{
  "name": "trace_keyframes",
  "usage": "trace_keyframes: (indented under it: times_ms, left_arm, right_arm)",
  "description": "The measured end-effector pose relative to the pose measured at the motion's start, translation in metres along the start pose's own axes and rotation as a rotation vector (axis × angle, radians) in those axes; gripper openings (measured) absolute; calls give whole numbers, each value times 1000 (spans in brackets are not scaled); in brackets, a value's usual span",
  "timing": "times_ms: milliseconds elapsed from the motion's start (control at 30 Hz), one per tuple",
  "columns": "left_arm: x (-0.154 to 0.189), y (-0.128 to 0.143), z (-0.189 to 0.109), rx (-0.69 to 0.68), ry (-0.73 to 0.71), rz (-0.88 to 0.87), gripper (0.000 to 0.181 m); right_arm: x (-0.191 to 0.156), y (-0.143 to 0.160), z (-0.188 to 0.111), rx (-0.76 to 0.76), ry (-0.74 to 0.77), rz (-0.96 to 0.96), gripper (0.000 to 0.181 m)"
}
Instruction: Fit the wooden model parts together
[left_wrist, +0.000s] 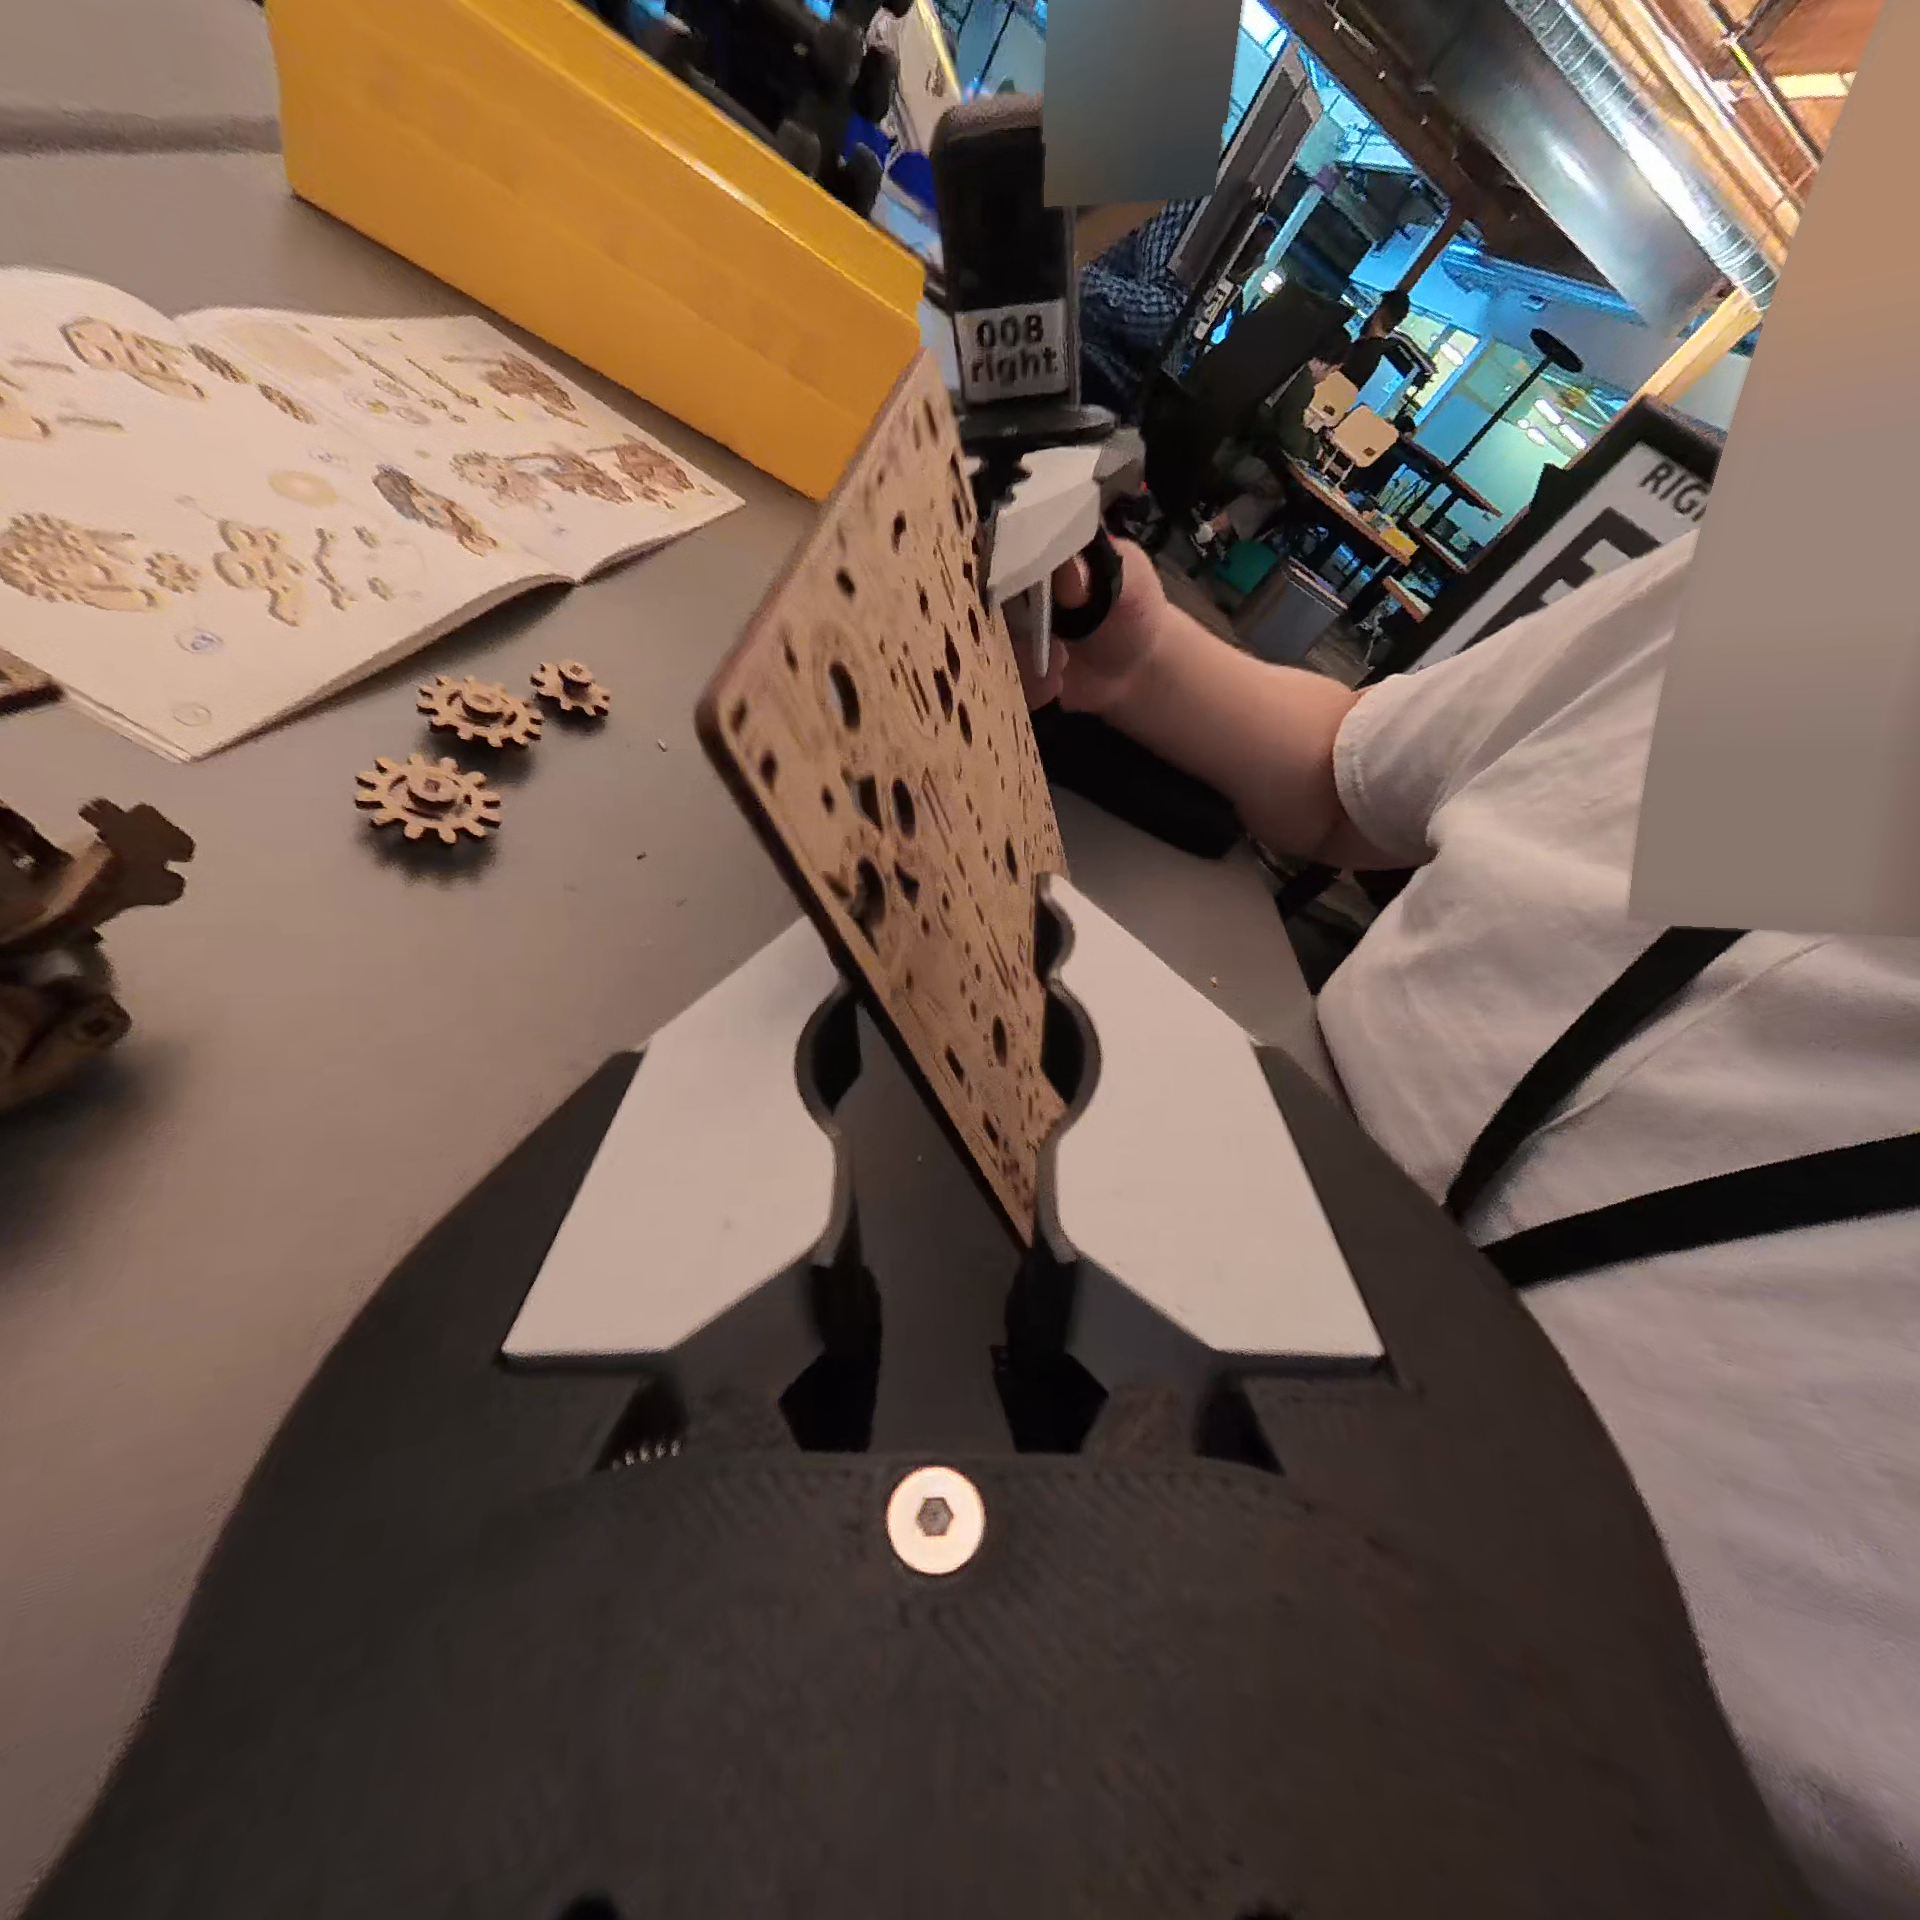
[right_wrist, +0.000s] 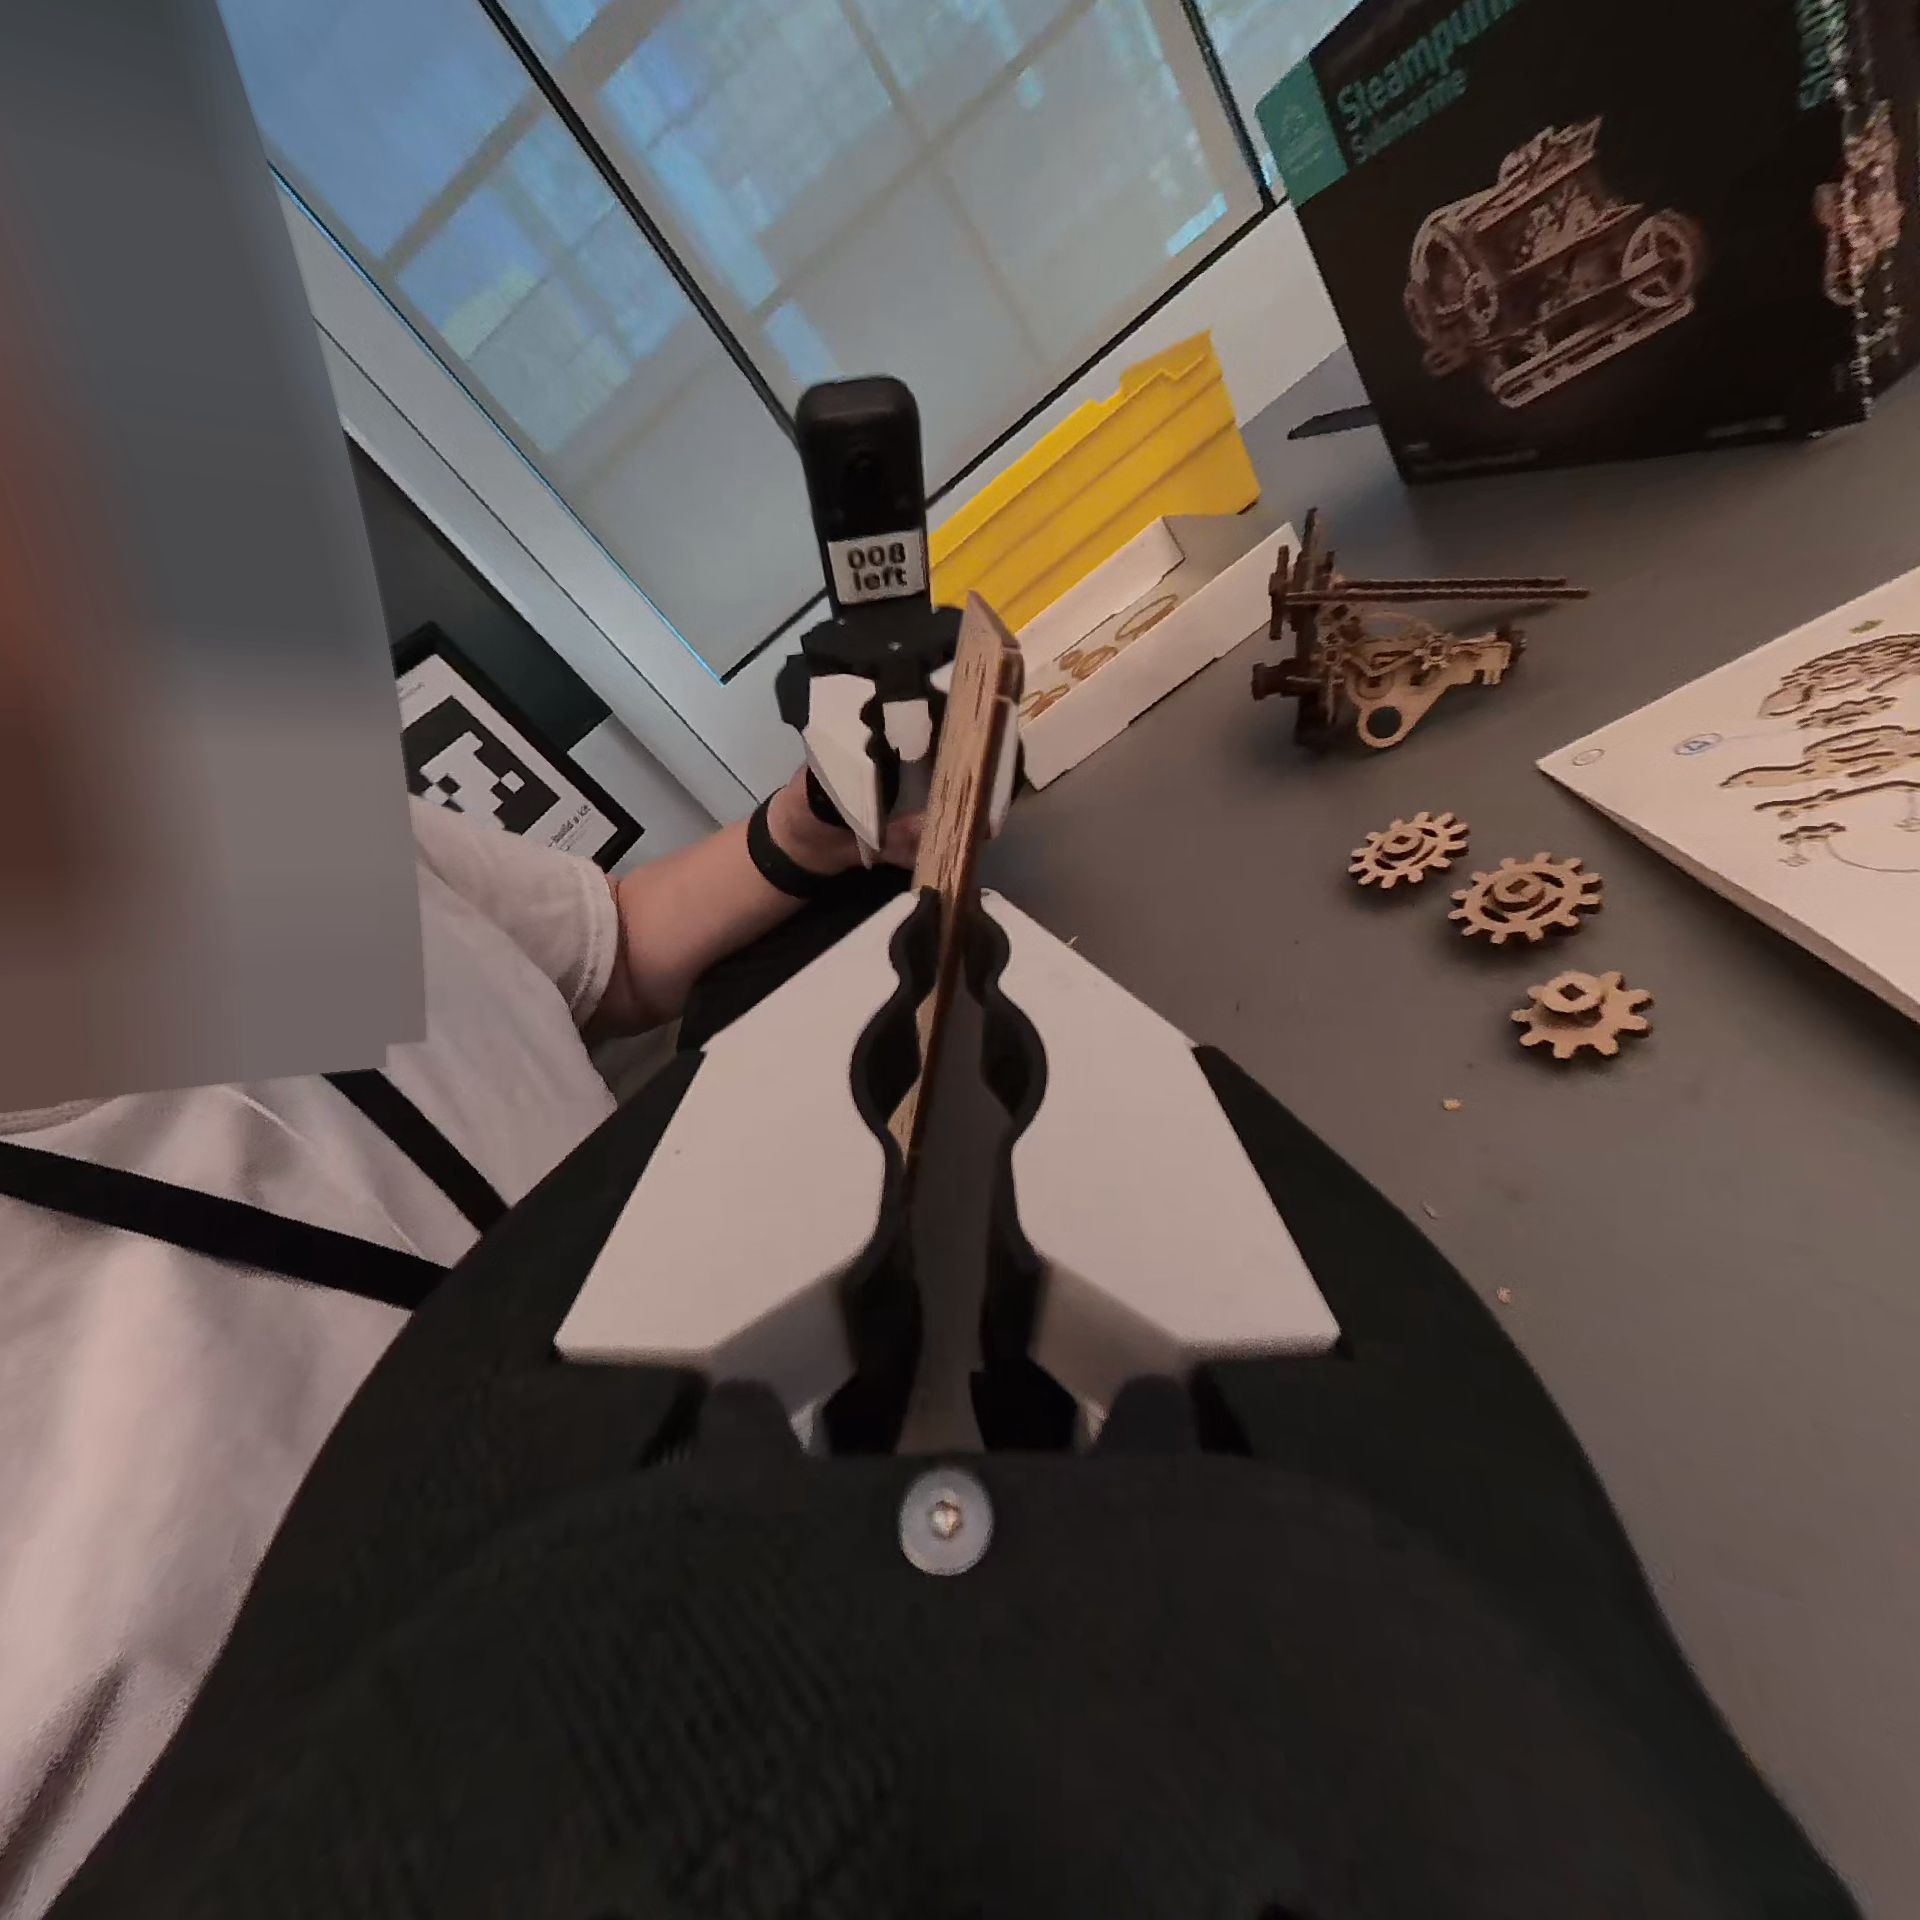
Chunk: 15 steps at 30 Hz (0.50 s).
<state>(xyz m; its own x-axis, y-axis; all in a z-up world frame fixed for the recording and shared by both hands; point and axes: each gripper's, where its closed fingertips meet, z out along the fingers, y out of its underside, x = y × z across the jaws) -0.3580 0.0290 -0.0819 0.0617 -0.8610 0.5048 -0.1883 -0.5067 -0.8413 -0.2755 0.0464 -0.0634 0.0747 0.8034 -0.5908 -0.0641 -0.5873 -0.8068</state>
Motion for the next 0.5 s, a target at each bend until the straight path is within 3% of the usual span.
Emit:
trace_keyframes:
  times_ms: [67,133,267,500]
  left_arm:
    - [-2,6,3,-26,15,-37,26]
    - [-3,12,6,-57,25,-56,8]
    - [-1,15,7,-69,49,-78,4]
    - [-2,20,6,-92,43,-92,5]
  right_arm:
    - [0,-5,-5,33,7,-6,1]
    - [1,-6,-8,39,7,-2,1]
    - [6,-1,-9,14,17,2,2]
    - [20,12,-12,-100,168,-112,13]
